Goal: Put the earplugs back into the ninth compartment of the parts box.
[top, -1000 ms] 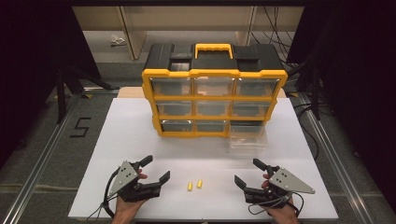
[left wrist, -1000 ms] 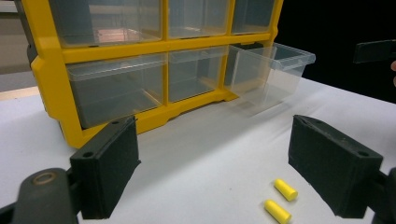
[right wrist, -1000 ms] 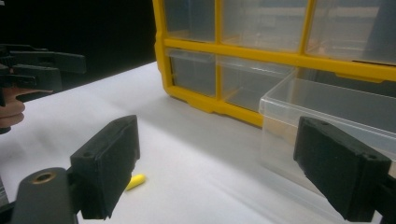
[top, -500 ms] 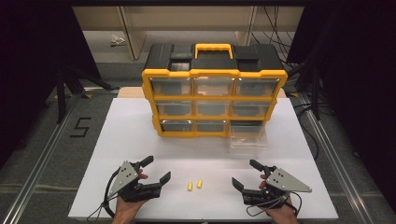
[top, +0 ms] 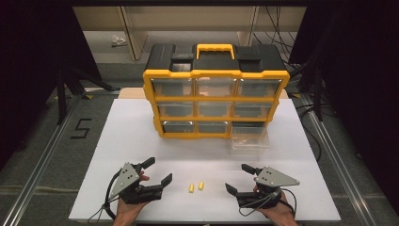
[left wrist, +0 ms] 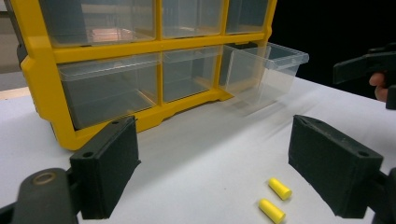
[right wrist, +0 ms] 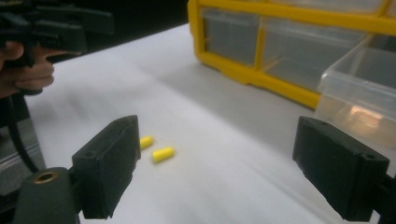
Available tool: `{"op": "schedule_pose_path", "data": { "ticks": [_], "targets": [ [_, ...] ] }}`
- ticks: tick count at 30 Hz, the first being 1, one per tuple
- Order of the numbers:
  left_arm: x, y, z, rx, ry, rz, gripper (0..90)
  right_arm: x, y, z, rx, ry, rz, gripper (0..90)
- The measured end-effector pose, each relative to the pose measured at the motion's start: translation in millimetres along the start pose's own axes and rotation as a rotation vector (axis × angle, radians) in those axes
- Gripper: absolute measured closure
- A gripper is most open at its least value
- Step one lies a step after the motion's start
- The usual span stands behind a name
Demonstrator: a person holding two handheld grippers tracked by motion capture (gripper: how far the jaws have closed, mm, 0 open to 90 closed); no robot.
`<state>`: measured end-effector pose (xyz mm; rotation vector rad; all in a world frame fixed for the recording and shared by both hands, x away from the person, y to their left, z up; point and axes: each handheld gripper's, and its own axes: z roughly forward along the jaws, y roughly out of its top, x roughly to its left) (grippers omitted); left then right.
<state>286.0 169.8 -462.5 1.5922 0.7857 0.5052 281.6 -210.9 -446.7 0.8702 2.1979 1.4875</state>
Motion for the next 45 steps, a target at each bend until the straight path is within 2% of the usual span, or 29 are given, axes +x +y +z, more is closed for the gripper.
{"op": "schedule_pose_path", "data": {
  "ticks": [5, 8, 11, 16, 29, 31, 36, 42, 45],
  "targets": [
    [0.2, 0.0, -0.1, 0.0, -0.003, -0.002, 15.8, 3.5, -0.4, 8.4, 0.057, 0.02, -0.027, 16.1],
    [0.1, 0.0, 0.1, -0.001, -0.003, -0.003, 15.8, 4.6, 0.1, 11.3, 0.07, 0.025, -0.031, 16.2],
    [-0.3, -0.1, 0.3, 0.002, -0.006, 0.002, 15.8, 7.1, 0.7, 20.5, 0.121, 0.038, -0.046, 16.9],
    [-0.6, -0.1, 0.7, 0.003, -0.008, 0.002, 15.8, 10.1, 2.0, 33.9, 0.173, 0.055, -0.066, 17.6],
    [-0.6, 0.1, 0.3, 0.003, -0.007, 0.005, 15.8, 18.8, 8.3, 62.4, 0.251, 0.099, -0.121, 24.6],
    [-0.3, 0.1, 0.1, 0.003, -0.006, 0.005, 15.8, 21.4, 8.8, 69.1, 0.28, 0.121, -0.134, 25.7],
    [-0.6, 0.1, 0.0, 0.004, -0.004, 0.007, 15.8, 26.2, 9.4, 78.2, 0.322, 0.144, -0.163, 27.9],
    [-0.2, 0.4, -0.2, 0.002, -0.005, 0.004, 15.9, 25.3, 8.9, 88.8, 0.371, 0.163, -0.178, 33.0],
    [-0.1, 0.4, -0.3, 0.002, -0.005, 0.004, 15.9, 24.0, 10.7, 92.8, 0.374, 0.17, -0.179, 35.4]
  ]
}}
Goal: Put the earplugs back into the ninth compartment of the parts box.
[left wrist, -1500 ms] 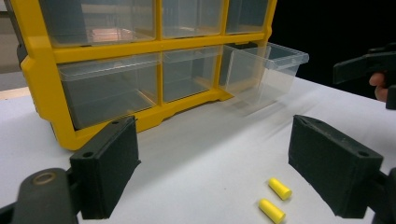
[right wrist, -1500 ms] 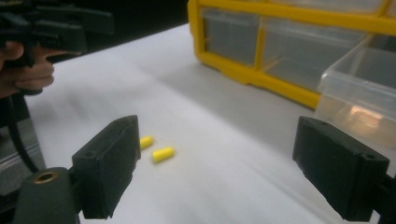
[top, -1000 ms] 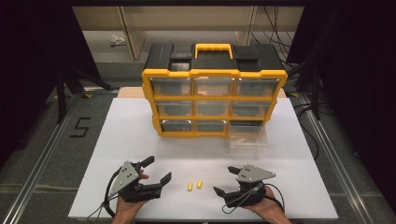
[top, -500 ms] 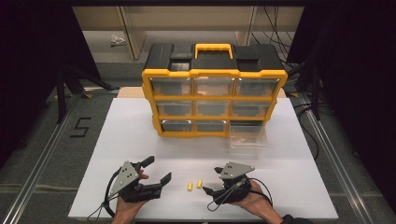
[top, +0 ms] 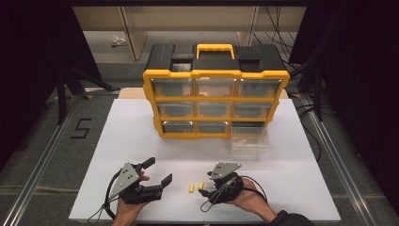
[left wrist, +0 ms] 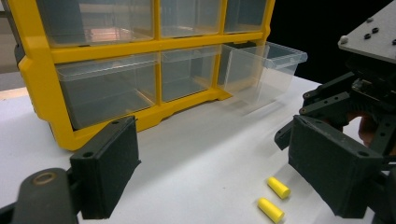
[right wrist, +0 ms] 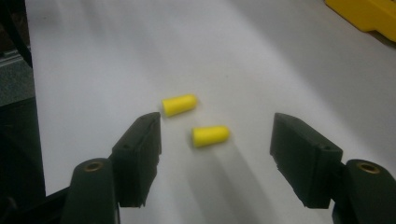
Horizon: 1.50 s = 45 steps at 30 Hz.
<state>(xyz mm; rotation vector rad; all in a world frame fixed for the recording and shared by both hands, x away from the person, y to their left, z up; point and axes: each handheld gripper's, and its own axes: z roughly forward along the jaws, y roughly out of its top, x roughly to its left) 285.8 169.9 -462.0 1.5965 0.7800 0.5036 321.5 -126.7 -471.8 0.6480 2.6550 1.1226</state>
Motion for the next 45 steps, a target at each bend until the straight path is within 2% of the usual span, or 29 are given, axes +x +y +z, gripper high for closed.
{"op": "schedule_pose_path", "data": {
  "ticks": [4, 9, 17, 21, 22, 24, 29, 39, 45],
  "targets": [
    [-0.4, -0.1, 0.1, 0.001, -0.001, 0.003, 15.9, -1.3, 1.9, 4.2, 0.024, 0.017, -0.007, 37.7],
    [-0.1, -0.2, -0.3, 0.001, 0.001, 0.001, 15.9, -0.9, 2.0, 10.4, 0.056, 0.017, -0.012, 38.4],
    [-0.3, 0.0, 0.1, 0.004, -0.002, 0.002, 15.9, -0.9, 3.2, 17.3, 0.076, 0.008, -0.011, 40.3],
    [0.1, 0.0, -0.1, 0.001, -0.002, -0.001, 15.9, -1.0, 4.3, 20.9, 0.082, 0.014, -0.025, 41.5],
    [0.0, 0.0, -0.1, 0.0, -0.002, -0.001, 15.9, -2.0, 4.2, 21.7, 0.084, 0.012, -0.046, 41.8],
    [0.0, 0.0, -0.1, 0.001, -0.002, 0.001, 15.9, -1.3, 4.5, 22.7, 0.083, 0.012, -0.043, 42.7],
    [0.2, 0.0, 0.0, 0.001, -0.002, -0.002, 15.9, 0.4, 6.0, 27.3, 0.109, 0.012, -0.044, 51.3],
    [0.2, 0.0, 0.0, 0.001, -0.001, -0.001, 16.0, -1.1, 8.2, 27.4, 0.122, 0.03, -0.059, 65.6],
    [0.2, 0.2, -0.1, 0.0, 0.001, -0.003, 16.0, -1.9, 8.3, 26.5, 0.119, 0.03, -0.069, 68.4]
  ]
}}
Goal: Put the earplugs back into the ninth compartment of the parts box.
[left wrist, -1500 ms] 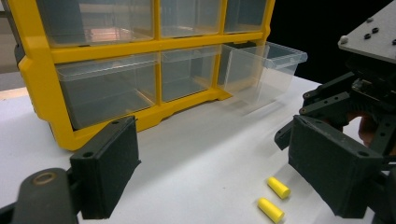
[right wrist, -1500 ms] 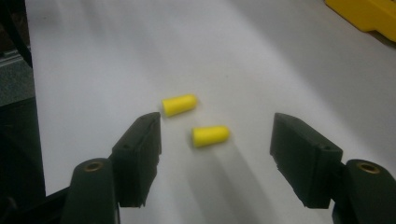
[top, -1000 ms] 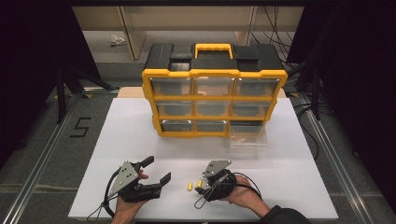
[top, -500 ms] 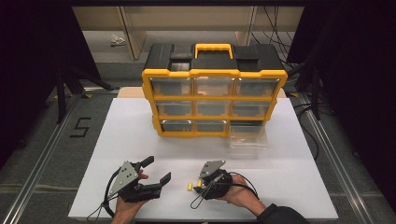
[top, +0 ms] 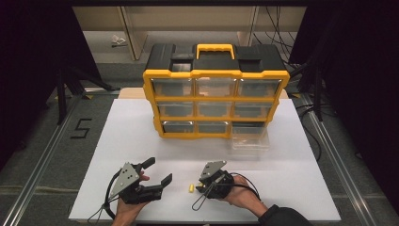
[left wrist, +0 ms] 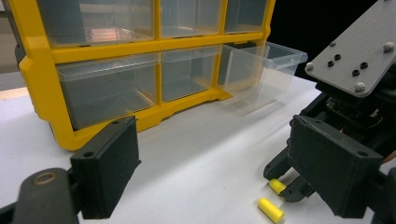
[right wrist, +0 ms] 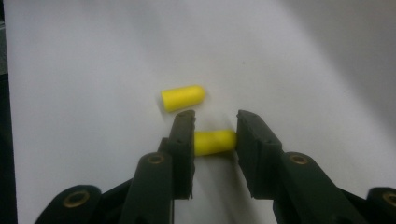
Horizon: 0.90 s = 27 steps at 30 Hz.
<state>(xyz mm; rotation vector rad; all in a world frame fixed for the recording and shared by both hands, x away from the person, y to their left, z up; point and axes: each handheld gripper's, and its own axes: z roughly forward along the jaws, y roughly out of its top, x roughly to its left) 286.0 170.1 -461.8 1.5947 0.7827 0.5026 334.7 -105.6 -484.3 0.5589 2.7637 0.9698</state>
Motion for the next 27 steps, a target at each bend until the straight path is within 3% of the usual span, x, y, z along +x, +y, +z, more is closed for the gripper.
{"op": "schedule_pose_path", "data": {
  "ticks": [5, 12, 27],
  "targets": [
    [0.1, 0.3, -0.5, -0.002, 0.001, 0.0, 16.0, -2.8, 2.7, -9.0, -0.028, -0.003, 0.03, 68.3],
    [0.1, 0.4, -0.4, -0.002, 0.001, 0.001, 16.1, -15.0, 8.5, -36.8, -0.124, -0.037, 0.084, 68.3],
    [0.0, 0.6, -0.6, -0.003, 0.001, 0.002, 16.1, -33.7, 12.4, -70.8, -0.235, -0.079, 0.123, 68.1]
  ]
}}
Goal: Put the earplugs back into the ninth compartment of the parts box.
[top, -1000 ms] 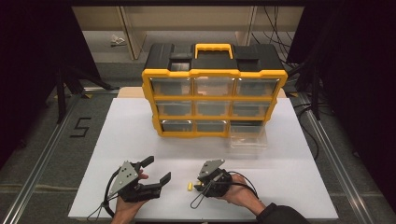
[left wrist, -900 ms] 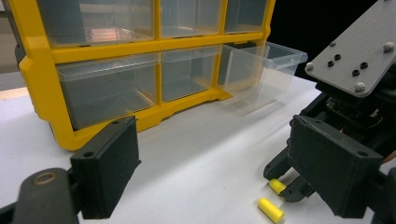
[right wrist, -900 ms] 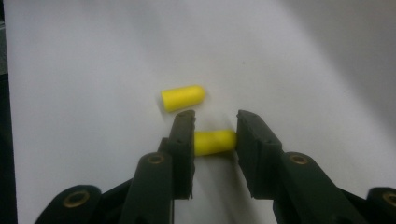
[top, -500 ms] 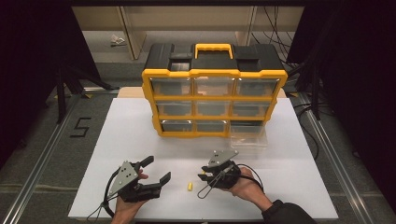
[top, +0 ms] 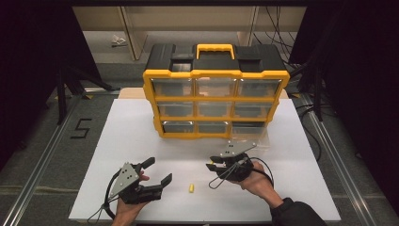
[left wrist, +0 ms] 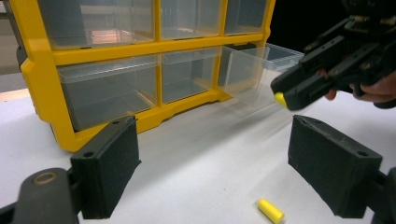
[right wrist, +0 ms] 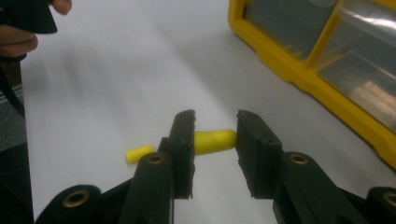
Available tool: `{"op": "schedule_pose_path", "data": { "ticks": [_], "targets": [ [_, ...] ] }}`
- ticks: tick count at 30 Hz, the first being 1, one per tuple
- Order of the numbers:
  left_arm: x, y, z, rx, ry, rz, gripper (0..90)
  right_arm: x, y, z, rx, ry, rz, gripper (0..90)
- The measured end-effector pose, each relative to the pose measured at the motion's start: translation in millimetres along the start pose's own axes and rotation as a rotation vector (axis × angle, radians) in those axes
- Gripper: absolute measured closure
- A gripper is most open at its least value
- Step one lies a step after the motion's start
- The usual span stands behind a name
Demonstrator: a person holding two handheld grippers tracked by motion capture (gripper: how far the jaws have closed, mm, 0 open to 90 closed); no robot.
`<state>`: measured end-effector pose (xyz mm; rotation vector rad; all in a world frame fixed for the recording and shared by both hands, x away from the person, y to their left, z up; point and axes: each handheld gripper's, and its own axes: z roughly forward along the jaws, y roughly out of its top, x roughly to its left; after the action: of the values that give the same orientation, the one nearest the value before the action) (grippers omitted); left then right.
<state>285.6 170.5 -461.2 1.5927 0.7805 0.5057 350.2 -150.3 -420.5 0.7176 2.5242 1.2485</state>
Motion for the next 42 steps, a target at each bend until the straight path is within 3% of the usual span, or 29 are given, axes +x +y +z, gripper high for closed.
{"op": "schedule_pose_path", "data": {
  "ticks": [7, 15, 26, 42],
  "targets": [
    [0.0, 0.1, 0.0, 0.001, 0.001, 0.0, 16.1, -10.6, 4.0, -14.5, -0.044, -0.018, 0.032, 68.2],
    [-0.1, 0.2, 0.0, 0.0, 0.0, 0.001, 16.1, -29.0, 6.8, -37.8, -0.105, -0.074, 0.07, 68.3],
    [0.1, 0.2, 0.0, 0.001, 0.002, -0.002, 16.1, -53.7, 2.7, -60.7, -0.148, -0.148, 0.125, 68.4],
    [0.0, 0.1, 0.1, 0.0, 0.002, -0.002, 16.1, -81.4, -11.3, -69.5, -0.16, -0.228, 0.233, 68.2]
  ]
}}
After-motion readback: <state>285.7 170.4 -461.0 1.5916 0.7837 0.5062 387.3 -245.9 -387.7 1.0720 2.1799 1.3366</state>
